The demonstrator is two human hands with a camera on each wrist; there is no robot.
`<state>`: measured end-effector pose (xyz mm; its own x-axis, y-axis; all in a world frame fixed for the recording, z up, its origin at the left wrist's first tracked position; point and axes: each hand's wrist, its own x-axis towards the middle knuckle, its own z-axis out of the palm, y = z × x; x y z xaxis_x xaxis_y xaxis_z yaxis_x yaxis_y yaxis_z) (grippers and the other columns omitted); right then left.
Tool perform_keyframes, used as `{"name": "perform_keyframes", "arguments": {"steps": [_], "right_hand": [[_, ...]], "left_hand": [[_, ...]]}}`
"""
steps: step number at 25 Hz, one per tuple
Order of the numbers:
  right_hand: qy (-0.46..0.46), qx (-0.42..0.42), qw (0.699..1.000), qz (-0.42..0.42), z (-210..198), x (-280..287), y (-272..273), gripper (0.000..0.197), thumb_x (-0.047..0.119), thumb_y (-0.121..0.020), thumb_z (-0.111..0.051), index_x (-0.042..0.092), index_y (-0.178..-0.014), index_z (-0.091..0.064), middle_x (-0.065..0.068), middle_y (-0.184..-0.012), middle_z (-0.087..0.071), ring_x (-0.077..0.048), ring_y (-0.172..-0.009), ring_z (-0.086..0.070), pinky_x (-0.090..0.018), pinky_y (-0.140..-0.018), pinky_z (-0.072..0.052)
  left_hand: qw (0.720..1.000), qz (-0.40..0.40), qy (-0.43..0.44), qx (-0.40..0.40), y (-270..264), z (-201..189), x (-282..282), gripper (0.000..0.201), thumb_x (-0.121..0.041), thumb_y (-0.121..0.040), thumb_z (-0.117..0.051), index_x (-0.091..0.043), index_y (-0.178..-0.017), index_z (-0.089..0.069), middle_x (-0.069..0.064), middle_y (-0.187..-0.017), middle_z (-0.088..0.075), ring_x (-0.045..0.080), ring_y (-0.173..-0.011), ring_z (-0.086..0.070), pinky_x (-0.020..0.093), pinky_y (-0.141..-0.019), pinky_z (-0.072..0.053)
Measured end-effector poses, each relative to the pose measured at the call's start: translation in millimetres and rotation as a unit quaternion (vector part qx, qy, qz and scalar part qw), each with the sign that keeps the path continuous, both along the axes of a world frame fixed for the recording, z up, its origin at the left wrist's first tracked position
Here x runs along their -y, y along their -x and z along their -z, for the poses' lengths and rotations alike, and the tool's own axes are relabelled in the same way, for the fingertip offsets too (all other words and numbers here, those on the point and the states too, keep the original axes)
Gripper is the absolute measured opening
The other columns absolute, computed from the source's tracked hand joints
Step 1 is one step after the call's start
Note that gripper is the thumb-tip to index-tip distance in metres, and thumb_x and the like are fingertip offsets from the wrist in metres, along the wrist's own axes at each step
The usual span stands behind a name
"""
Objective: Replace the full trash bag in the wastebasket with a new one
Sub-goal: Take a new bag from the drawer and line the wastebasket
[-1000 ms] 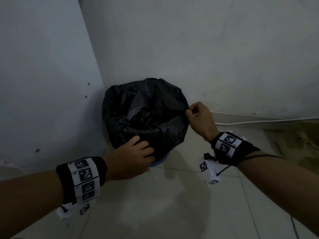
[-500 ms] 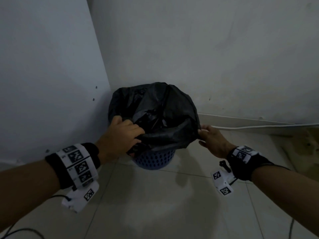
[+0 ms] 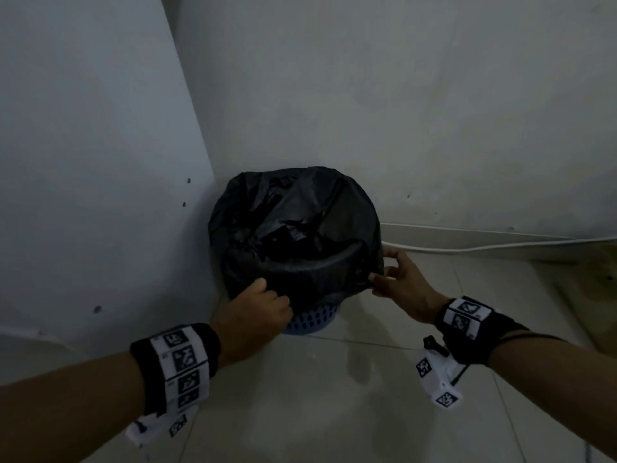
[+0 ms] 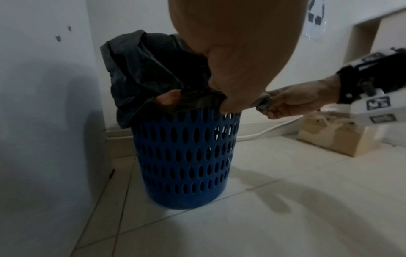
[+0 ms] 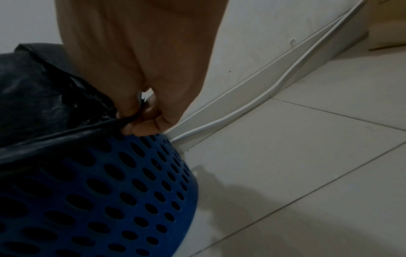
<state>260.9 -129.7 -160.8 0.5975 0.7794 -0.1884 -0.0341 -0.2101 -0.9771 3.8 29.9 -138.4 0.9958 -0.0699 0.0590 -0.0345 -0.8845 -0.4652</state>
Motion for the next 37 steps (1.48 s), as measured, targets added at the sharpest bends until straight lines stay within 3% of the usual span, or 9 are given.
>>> {"name": "perform_keyframes", "arguments": {"steps": [4, 9, 12, 15, 21, 26, 29, 33, 37], "right_hand": [[0.051, 0.060, 0.997, 0.022, -4, 0, -2, 0.034, 0.012, -0.089, -0.067, 0.006, -0.119, -0.052, -0.015, -0.095, -0.067, -0.025, -0.083, -0.066, -0.038, -0.074, -0.054], [-0.048, -0.036, 0.995, 0.074, -26, -24, -14, 0.014, 0.021, -0.099, -0.048, 0.015, -0.108, -0.058, -0.004, -0.092, -0.063, -0.022, -0.082, -0.060, -0.026, -0.060, -0.052], [-0.069, -0.049, 0.991, 0.106, -33, -37, -26, 0.020, 0.021, -0.101, -0.045, 0.014, -0.105, -0.062, 0.000, -0.080, -0.060, -0.014, -0.068, -0.055, -0.020, -0.052, -0.047], [-0.062, -0.070, 0.988, 0.122, -28, -33, -27, 0.025, 0.013, -0.101, -0.039, 0.012, -0.106, -0.064, -0.003, -0.082, -0.061, -0.013, -0.071, -0.056, -0.022, -0.056, -0.048], [-0.002, -0.064, 0.993, 0.103, -25, -23, -13, 0.024, 0.040, -0.100, -0.042, 0.018, -0.108, -0.043, -0.002, -0.098, -0.059, -0.020, -0.081, -0.058, -0.032, -0.068, -0.047], [-0.033, -0.105, 0.990, 0.088, -43, -40, -13, 0.023, 0.036, -0.100, -0.046, 0.020, -0.093, -0.060, 0.005, -0.081, -0.062, -0.010, -0.073, -0.058, -0.026, -0.066, -0.046], [-0.052, -0.169, 0.979, 0.102, -42, -41, -10, 0.026, 0.034, -0.101, -0.046, 0.019, -0.086, -0.062, 0.003, -0.077, -0.060, -0.013, -0.077, -0.054, -0.029, -0.067, -0.045], [-0.035, -0.244, 0.969, 0.015, -41, -39, -8, 0.050, 0.057, -0.098, -0.033, 0.019, -0.112, -0.063, -0.001, -0.104, -0.067, -0.021, -0.096, -0.061, -0.036, -0.086, -0.049], [-0.075, -0.213, 0.971, 0.077, -28, -37, -3, 0.037, 0.039, -0.101, -0.044, 0.012, -0.122, -0.058, -0.005, -0.108, -0.062, -0.018, -0.083, -0.054, -0.028, -0.062, -0.043]], "left_hand": [[0.985, -0.057, 0.098, -0.132, 4, 0, 13, 0.025, -0.038, -0.079, -0.070, -0.016, -0.091, -0.068, 0.002, -0.090, -0.066, 0.022, -0.077, -0.065, 0.030, -0.072, -0.048], [0.983, -0.007, 0.053, 0.177, -26, -30, 9, 0.049, -0.042, -0.082, -0.062, -0.011, -0.120, -0.058, 0.010, -0.122, -0.058, 0.029, -0.104, -0.054, 0.041, -0.081, -0.043], [0.978, -0.057, 0.080, 0.185, -34, -31, -8, 0.031, -0.035, -0.078, -0.072, -0.014, -0.099, -0.065, 0.004, -0.090, -0.067, 0.026, -0.077, -0.062, 0.039, -0.075, -0.037], [0.978, -0.059, 0.129, 0.152, -24, -34, -23, 0.023, -0.038, -0.082, -0.048, -0.021, -0.079, -0.064, -0.007, -0.064, -0.061, 0.018, -0.060, -0.058, 0.035, -0.069, -0.027], [0.988, -0.044, 0.106, 0.108, 6, -46, -69, 0.024, -0.041, -0.077, -0.051, -0.027, -0.086, -0.068, -0.007, -0.076, -0.068, 0.016, -0.079, -0.054, 0.034, -0.072, -0.024], [0.979, -0.058, 0.181, 0.074, 12, -41, -68, 0.048, -0.054, -0.083, -0.048, -0.027, -0.123, -0.054, -0.004, -0.128, -0.058, 0.017, -0.112, -0.051, 0.038, -0.091, -0.023], [0.969, -0.025, 0.231, 0.088, -2, -34, -42, 0.044, -0.060, -0.094, -0.033, -0.031, -0.121, -0.052, -0.011, -0.111, -0.063, 0.013, -0.099, -0.056, 0.036, -0.095, -0.022], [0.969, 0.007, 0.217, 0.119, -3, -34, -54, 0.034, -0.048, -0.099, -0.029, -0.030, -0.107, -0.056, -0.011, -0.089, -0.067, 0.013, -0.073, -0.057, 0.034, -0.086, -0.026], [0.966, -0.030, 0.223, 0.124, 17, -39, -80, 0.023, -0.033, -0.094, -0.036, -0.027, -0.094, -0.058, -0.006, -0.081, -0.066, 0.020, -0.073, -0.061, 0.034, -0.082, -0.026]]}}
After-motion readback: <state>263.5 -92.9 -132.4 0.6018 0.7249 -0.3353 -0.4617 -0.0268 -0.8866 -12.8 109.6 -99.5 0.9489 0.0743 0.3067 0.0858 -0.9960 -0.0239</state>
